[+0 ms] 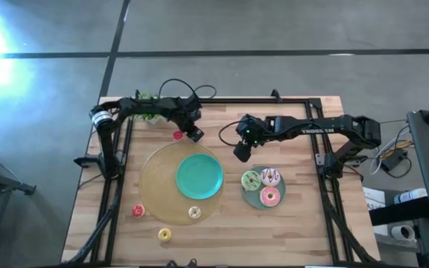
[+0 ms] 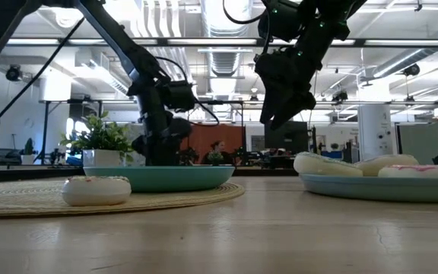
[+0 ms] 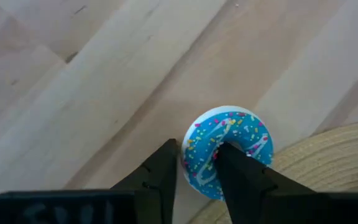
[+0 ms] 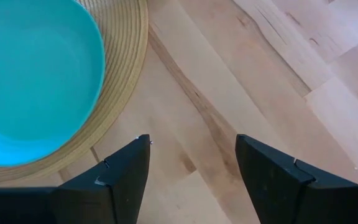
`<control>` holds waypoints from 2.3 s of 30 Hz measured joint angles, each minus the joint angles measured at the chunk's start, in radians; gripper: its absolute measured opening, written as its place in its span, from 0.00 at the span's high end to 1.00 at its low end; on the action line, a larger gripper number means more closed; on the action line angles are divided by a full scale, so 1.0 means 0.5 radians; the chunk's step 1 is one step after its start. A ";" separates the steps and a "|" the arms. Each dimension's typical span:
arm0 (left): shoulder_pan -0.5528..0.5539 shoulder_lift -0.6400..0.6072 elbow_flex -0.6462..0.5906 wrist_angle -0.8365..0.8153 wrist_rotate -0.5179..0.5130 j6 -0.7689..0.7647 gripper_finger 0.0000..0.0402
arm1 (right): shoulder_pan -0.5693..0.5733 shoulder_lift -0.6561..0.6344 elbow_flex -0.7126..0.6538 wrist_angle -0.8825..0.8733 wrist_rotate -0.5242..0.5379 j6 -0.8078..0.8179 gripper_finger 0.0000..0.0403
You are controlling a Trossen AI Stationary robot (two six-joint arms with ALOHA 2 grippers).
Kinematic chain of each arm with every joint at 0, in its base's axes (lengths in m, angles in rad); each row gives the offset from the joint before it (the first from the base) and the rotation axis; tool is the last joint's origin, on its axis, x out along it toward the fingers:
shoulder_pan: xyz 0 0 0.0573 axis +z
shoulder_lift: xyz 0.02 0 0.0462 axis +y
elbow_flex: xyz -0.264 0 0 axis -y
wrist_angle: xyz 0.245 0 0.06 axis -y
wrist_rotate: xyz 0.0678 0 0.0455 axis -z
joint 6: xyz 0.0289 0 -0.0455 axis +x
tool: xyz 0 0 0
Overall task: Pick & Place donuts
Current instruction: Put the small blue donut on the left plate, then put the small red donut on the left plate
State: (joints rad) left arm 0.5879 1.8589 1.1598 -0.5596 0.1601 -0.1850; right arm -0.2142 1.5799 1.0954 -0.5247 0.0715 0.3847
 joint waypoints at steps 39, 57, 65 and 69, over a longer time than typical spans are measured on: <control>-1.219 -0.802 -0.694 0.153 -0.131 -0.597 0.66 | 0.142 -0.133 -0.021 -0.036 -0.090 0.197 0.44; -0.392 -0.921 -0.489 -0.366 -0.499 -0.666 0.61 | 0.213 -0.133 -0.021 -0.019 0.021 0.247 0.44; 0.095 -0.763 -0.447 -0.325 -0.409 -0.641 0.61 | 0.192 -0.133 -0.021 -0.015 0.021 0.221 0.44; 0.160 -0.647 -0.448 -0.247 -0.268 -0.649 0.61 | 0.185 -0.133 -0.022 -0.016 0.033 0.209 0.44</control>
State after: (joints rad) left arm 0.6678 1.5355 0.9360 -0.6833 0.0260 -0.5095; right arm -0.1215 1.5135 1.0845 -0.5327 0.0882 0.4894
